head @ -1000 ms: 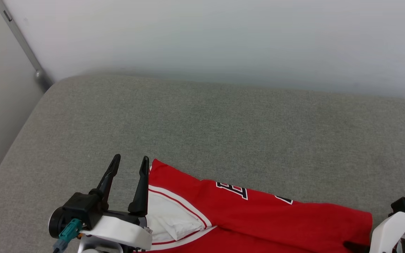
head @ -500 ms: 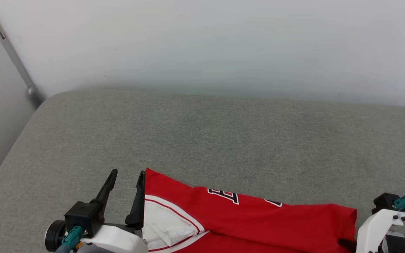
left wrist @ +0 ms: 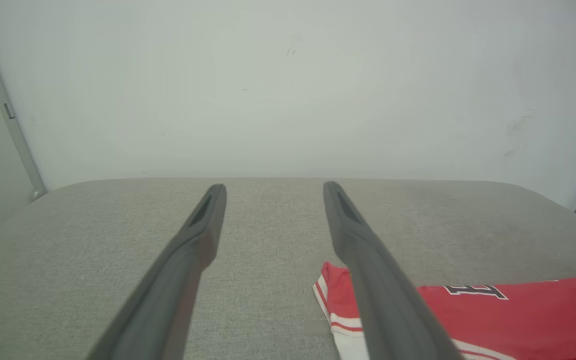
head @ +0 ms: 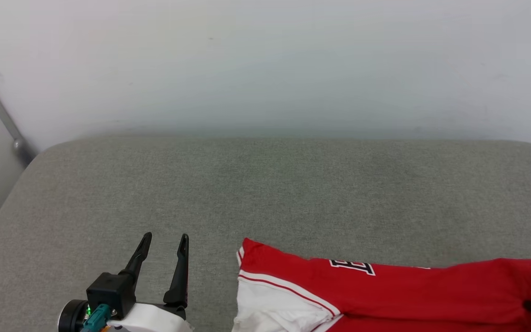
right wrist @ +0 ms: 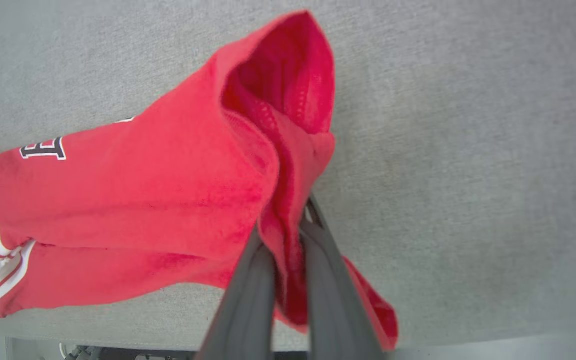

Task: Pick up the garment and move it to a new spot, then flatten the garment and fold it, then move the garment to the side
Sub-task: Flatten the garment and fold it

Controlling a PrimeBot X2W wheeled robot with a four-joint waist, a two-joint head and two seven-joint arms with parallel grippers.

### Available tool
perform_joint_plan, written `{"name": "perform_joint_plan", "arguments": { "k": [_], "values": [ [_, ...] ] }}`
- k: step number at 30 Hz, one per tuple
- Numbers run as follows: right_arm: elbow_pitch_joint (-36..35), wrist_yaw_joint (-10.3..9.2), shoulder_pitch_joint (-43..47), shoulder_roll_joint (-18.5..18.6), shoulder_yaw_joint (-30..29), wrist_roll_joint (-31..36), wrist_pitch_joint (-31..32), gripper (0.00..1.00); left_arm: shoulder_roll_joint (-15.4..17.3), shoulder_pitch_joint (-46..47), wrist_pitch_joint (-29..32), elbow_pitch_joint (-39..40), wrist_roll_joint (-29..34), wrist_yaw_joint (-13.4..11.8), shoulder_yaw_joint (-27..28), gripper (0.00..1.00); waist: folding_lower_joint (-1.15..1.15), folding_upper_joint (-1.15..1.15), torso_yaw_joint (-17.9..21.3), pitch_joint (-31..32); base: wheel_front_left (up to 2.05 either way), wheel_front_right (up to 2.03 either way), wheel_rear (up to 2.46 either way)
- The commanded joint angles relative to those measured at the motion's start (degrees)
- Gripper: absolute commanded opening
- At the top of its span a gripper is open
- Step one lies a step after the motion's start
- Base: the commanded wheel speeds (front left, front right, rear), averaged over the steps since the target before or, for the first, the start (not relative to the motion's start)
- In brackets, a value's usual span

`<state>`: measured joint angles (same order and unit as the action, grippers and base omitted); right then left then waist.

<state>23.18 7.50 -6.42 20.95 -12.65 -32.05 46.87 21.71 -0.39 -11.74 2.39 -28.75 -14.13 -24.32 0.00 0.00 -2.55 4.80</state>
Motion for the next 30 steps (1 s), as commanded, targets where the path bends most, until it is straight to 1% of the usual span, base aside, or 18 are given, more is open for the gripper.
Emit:
{"name": "perform_joint_plan", "arguments": {
  "k": [1,2,4,5,7,10,12,15,18,20,23,27,30],
  "values": [
    [0.0,-0.02,-0.7,0.3,-1.2,0.8,0.3,0.00,0.0,-0.6,0.1,0.1,0.0,-0.2,-0.1,1.00,0.00,0.00,0.3,0.2,0.00,0.00,0.00],
    [0.0,-0.02,-0.8,0.4,-2.8,1.3,0.8,0.00,0.0,-0.7,0.1,0.0,0.0,-0.2,-0.2,1.00,0.00,0.00,0.4,0.2,0.00,0.00,0.00],
    [-0.3,-0.02,-1.1,-0.6,-5.4,1.9,1.9,0.00,-0.1,-0.7,0.0,-0.1,0.0,-0.3,-0.3,1.00,0.00,0.00,0.7,0.3,0.00,0.00,0.00],
    [-0.5,-0.02,-1.4,-1.4,-6.6,1.8,2.7,0.00,-0.1,-0.8,0.0,-0.2,-0.1,-0.3,-0.3,1.00,0.00,0.00,0.9,0.4,0.00,0.00,0.00],
    [-0.5,-0.02,-2.2,-4.1,-8.9,0.0,5.3,0.00,-0.2,-1.0,-0.1,-0.3,-0.2,-0.4,-0.4,1.00,0.00,0.00,1.2,0.5,0.00,0.00,0.00],
    [-1.0,-0.01,-4.3,-10.2,-12.2,-5.8,11.3,0.00,-0.2,-1.0,-0.2,-0.6,-0.3,-0.4,-0.5,1.00,0.00,0.00,1.5,0.7,0.00,0.00,0.00],
    [-2.0,-0.01,-4.8,-13.6,-13.5,-9.3,15.2,0.00,-0.3,-0.9,-0.2,-0.8,-0.3,-0.3,-0.7,1.00,0.00,0.00,1.6,0.7,0.00,0.00,0.00],
    [-2.6,-0.01,-5.9,-16.8,-14.6,-15.3,19.8,0.00,-0.5,-0.3,-0.1,-0.9,-0.3,-0.1,-1.1,1.00,0.00,0.00,1.5,0.7,0.00,0.00,0.00],
    [-1.5,-0.01,-7.1,-18.1,-13.7,-20.6,22.2,0.00,-0.6,0.5,0.1,-1.1,-0.2,0.2,-1.5,1.00,0.00,0.00,0.9,0.4,0.00,0.00,0.00],
    [1.3,-0.01,-7.6,-18.2,-10.4,-26.5,21.5,0.00,-0.7,0.7,0.1,-1.2,-0.1,0.3,-1.8,1.00,0.00,0.00,0.4,0.2,0.00,0.00,0.00],
    [4.7,-0.01,-8.1,-18.0,-3.3,-34.0,18.3,0.00,-0.9,1.3,0.3,-1.4,-0.1,0.7,-2.2,1.00,0.00,0.00,-0.7,-0.3,0.00,0.00,0.00],
    [7.3,-0.01,-8.8,-18.1,7.6,-42.7,12.3,0.00,-1.1,2.2,0.4,-1.7,-0.1,1.0,-2.7,1.00,0.00,0.00,-2.1,-1.0,0.00,0.00,0.00],
    [7.8,-0.01,-9.2,-18.1,15.4,-47.0,7.1,0.00,-1.4,2.8,0.7,-2.0,0.0,1.3,-3.2,1.00,0.00,0.00,-3.1,-1.4,0.00,0.00,0.00]
  ]
}}
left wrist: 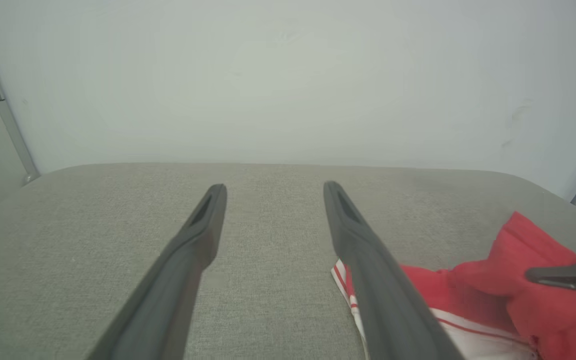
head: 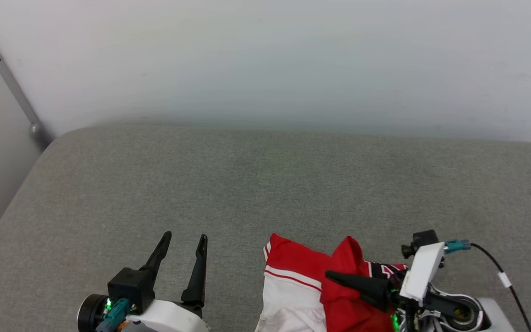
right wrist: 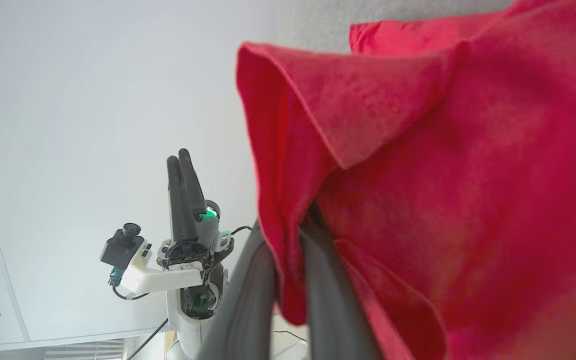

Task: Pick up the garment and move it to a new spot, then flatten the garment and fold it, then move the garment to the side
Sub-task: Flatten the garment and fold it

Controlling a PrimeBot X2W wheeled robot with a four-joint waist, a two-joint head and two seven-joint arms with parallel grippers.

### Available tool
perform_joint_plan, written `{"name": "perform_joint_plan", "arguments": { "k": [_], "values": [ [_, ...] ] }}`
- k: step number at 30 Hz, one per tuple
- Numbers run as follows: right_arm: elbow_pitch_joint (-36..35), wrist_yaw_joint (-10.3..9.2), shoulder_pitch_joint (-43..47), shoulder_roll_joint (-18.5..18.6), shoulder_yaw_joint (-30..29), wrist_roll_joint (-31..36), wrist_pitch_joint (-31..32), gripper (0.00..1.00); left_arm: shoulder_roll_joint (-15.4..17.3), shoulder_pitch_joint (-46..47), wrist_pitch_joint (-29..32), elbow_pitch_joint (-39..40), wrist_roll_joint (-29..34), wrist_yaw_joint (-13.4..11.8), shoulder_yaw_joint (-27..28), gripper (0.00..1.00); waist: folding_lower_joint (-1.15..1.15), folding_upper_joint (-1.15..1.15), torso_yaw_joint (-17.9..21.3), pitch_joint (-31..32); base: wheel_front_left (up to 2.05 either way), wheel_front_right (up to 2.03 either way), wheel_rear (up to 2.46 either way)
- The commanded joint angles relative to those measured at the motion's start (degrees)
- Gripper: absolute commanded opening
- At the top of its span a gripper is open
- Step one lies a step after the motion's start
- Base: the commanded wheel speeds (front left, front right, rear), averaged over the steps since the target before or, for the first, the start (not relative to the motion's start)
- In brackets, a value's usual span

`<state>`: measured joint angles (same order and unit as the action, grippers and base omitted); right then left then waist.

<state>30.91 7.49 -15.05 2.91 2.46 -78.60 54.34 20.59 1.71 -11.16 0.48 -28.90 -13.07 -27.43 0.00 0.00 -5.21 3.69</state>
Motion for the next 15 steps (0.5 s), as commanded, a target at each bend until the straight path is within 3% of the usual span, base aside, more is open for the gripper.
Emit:
{"name": "perform_joint_plan", "arguments": {
  "k": [1,8,9,11,12,15],
  "values": [
    [0.4,0.00,-0.6,0.0,2.7,-1.8,-1.9,0.00,-0.3,1.1,0.2,-0.2,0.2,0.4,-0.2,1.00,0.00,0.00,-0.8,-0.4,0.00,0.00,0.00],
    [2.6,0.00,-2.0,0.0,15.0,-6.4,-11.1,0.00,-0.7,2.2,-0.2,-1.3,-0.1,0.9,-0.8,1.00,0.00,0.00,-2.5,-1.2,0.00,0.00,0.00],
    [3.1,0.00,-2.3,0.0,16.2,-5.9,-12.6,0.13,-0.7,2.2,-0.3,-1.4,-0.1,0.9,-0.8,1.00,0.00,0.00,-2.5,-1.3,0.00,0.00,0.00],
    [4.3,0.00,-3.1,0.0,18.0,-5.0,-15.4,0.78,-0.8,2.3,-0.4,-1.5,-0.2,0.9,-0.9,1.00,0.00,0.00,-2.6,-1.5,0.00,0.00,0.00],
    [4.9,0.01,-3.4,0.0,18.8,-4.5,-16.4,1.00,-0.8,2.3,-0.4,-1.6,-0.2,0.9,-0.9,1.00,0.00,0.00,-2.6,-1.5,0.00,0.00,0.00],
    [6.4,0.00,-4.3,0.0,20.5,-1.8,-19.2,1.00,-0.9,2.3,-0.6,-1.8,-0.3,0.7,-0.9,1.00,0.00,0.00,-2.3,-1.5,0.00,0.00,0.00]
  ]
}}
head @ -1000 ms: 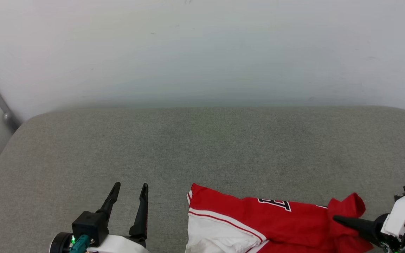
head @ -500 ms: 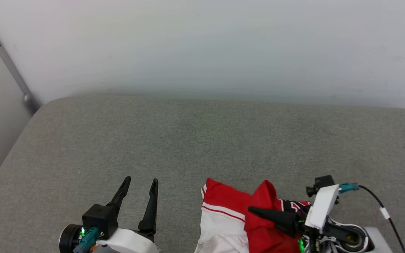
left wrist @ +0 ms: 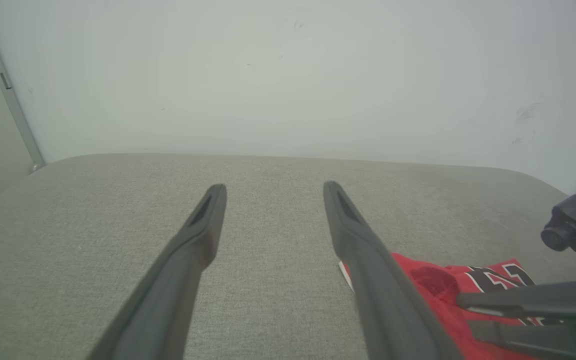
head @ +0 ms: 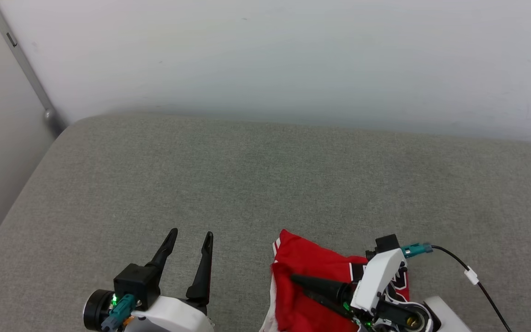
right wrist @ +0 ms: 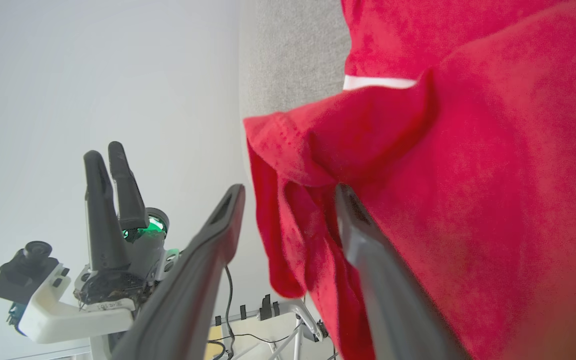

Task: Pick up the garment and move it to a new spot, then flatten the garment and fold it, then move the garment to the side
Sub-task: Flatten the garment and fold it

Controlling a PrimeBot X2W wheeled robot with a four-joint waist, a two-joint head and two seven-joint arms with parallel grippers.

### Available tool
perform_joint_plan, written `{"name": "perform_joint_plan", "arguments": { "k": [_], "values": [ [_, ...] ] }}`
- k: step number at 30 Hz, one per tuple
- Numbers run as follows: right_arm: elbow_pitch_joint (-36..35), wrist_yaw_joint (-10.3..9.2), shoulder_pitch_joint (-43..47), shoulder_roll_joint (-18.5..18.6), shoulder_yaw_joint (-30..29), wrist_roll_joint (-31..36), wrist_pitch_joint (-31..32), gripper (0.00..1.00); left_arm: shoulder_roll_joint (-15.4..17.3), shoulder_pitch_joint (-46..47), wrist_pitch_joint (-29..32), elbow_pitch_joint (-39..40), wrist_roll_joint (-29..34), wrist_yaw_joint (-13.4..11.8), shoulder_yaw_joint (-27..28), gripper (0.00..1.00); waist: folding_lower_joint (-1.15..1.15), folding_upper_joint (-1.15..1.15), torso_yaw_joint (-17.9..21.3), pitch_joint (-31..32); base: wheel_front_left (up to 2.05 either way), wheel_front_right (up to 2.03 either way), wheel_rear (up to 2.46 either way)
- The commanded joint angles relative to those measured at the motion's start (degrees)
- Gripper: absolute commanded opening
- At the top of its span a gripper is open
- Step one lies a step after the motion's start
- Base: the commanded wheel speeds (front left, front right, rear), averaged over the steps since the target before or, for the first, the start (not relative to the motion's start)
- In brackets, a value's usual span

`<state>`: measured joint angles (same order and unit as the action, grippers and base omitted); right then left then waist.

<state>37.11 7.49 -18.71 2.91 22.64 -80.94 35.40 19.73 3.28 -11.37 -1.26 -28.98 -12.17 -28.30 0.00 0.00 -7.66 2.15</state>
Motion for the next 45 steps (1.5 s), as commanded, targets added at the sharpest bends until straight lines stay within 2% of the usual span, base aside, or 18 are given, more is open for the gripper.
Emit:
{"name": "perform_joint_plan", "arguments": {
  "k": [1,6,12,14,18,23,29,34,39,45],
  "values": [
    [0.3,0.00,-1.0,0.3,0.9,1.4,-1.1,1.00,0.1,0.7,-0.4,-0.1,-0.2,-0.3,0.0,1.00,0.00,0.00,0.2,0.1,0.00,0.00,0.00],
    [-4.0,0.00,-2.6,2.9,3.5,5.8,-4.6,1.00,0.2,0.2,-0.7,-0.3,-0.4,-0.5,0.2,1.00,0.00,0.00,1.4,0.5,0.00,0.00,0.00],
    [-7.9,0.00,-3.7,11.7,7.5,23.0,-19.3,1.00,0.2,-0.8,-0.9,-0.5,-0.5,-1.2,0.5,1.00,0.00,0.00,3.2,1.4,0.00,0.00,0.00],
    [-8.1,0.00,-3.4,12.6,7.6,25.2,-21.3,1.00,0.2,-0.9,-1.0,-0.6,-0.7,-1.4,0.6,1.00,0.00,0.00,3.6,1.5,0.00,0.00,0.00],
    [-8.3,-0.01,-1.5,17.2,4.6,33.6,-28.8,1.00,0.1,-1.8,-1.4,-0.7,-1.3,-2.1,1.4,1.00,0.00,0.00,5.2,2.1,0.00,0.00,0.00],
    [-10.0,0.00,2.1,20.3,-3.5,42.4,-36.6,1.00,0.6,-2.9,-1.9,-0.7,-1.8,-3.0,2.9,1.00,0.00,0.00,7.0,2.7,0.00,0.00,0.00],
    [-18.9,0.00,9.7,19.3,-14.3,52.4,-41.9,1.00,1.7,-3.9,-2.3,-0.4,-1.0,-4.5,4.0,1.00,0.00,0.00,8.3,3.4,0.00,0.00,0.00],
    [-28.6,-0.01,17.9,15.2,-21.1,59.3,-40.3,1.00,2.7,-4.7,-2.5,0.1,-1.1,-5.1,5.2,1.00,0.00,0.00,8.8,4.0,0.00,0.00,0.00],
    [-36.1,-0.01,24.2,10.3,-23.7,62.5,-37.0,1.00,3.9,-6.2,-2.7,0.4,-1.9,-5.7,6.6,1.00,0.00,0.00,9.1,4.5,0.00,0.00,0.00],
    [-40.0,-0.01,27.3,7.8,-25.0,64.1,-35.0,1.00,4.7,-7.3,-2.2,0.6,-2.0,-5.8,6.6,1.00,0.00,0.00,8.8,4.6,0.00,0.00,0.00]
  ]
}}
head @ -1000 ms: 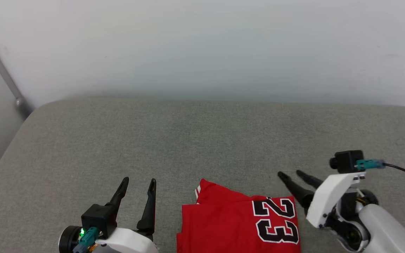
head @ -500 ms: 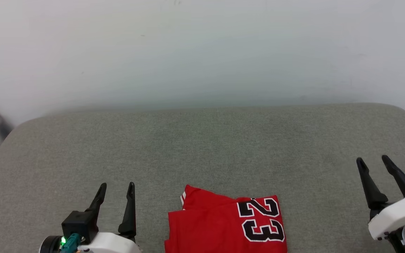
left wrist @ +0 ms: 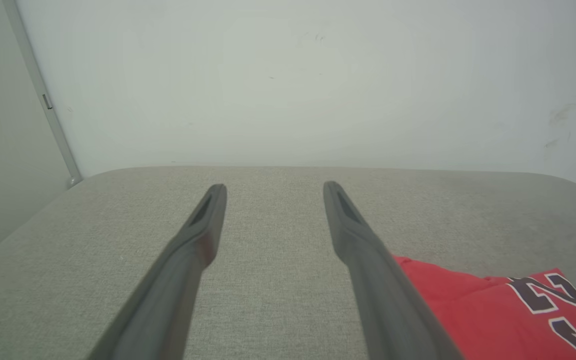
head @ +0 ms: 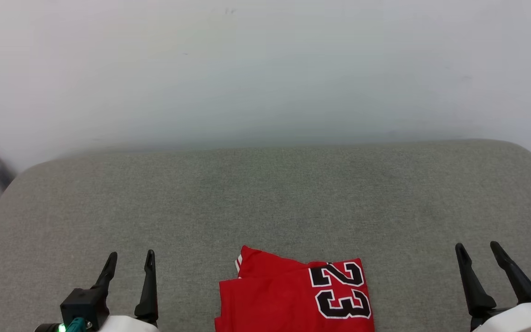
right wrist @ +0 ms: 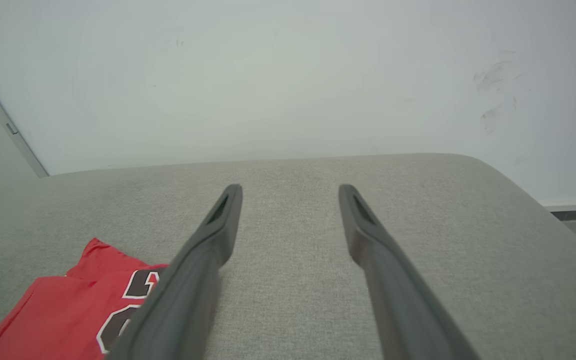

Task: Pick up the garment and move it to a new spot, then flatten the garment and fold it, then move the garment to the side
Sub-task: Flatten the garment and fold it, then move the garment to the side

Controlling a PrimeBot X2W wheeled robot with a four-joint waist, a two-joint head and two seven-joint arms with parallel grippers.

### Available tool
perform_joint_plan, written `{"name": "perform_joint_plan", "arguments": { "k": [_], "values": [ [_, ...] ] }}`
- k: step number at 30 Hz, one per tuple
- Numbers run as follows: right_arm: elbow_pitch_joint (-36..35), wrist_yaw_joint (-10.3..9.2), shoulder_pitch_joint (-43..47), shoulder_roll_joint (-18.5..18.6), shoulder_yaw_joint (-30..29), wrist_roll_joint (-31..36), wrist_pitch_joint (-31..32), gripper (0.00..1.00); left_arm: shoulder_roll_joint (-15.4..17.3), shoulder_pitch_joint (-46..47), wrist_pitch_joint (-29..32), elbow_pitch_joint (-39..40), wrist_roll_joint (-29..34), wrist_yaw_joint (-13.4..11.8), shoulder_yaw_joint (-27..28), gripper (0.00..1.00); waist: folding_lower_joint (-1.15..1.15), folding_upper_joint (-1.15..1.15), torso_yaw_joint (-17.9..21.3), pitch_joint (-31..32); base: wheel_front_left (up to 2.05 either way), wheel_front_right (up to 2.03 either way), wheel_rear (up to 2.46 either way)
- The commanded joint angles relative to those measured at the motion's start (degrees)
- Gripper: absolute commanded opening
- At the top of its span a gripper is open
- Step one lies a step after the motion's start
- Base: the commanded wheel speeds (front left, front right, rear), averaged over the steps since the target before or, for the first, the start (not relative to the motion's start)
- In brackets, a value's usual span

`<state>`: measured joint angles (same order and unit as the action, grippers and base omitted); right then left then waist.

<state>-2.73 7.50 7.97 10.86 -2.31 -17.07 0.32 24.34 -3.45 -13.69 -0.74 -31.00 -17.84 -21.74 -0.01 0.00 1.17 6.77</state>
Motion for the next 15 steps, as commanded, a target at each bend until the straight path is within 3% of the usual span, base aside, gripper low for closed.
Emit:
{"name": "perform_joint_plan", "arguments": {
  "k": [1,12,15],
  "values": [
    [-0.5,-0.02,0.7,-0.3,-0.3,0.3,0.2,1.00,0.1,-0.7,0.1,0.2,0.0,-0.2,0.0,1.00,0.01,0.00,0.0,0.0,0.00,0.00,0.00],
    [-1.7,-0.02,1.0,-1.4,-1.4,0.5,1.9,1.00,0.2,0.0,0.0,-0.6,-0.4,0.1,-0.3,1.00,0.01,0.00,0.7,-0.1,0.00,0.00,0.00],
    [-0.3,-0.03,0.8,-2.0,-3.3,-2.0,4.9,1.00,0.2,-0.2,-0.1,-0.4,-0.4,-0.1,-0.3,1.00,0.01,0.00,1.0,-0.3,0.00,0.00,0.00]
  ]
}}
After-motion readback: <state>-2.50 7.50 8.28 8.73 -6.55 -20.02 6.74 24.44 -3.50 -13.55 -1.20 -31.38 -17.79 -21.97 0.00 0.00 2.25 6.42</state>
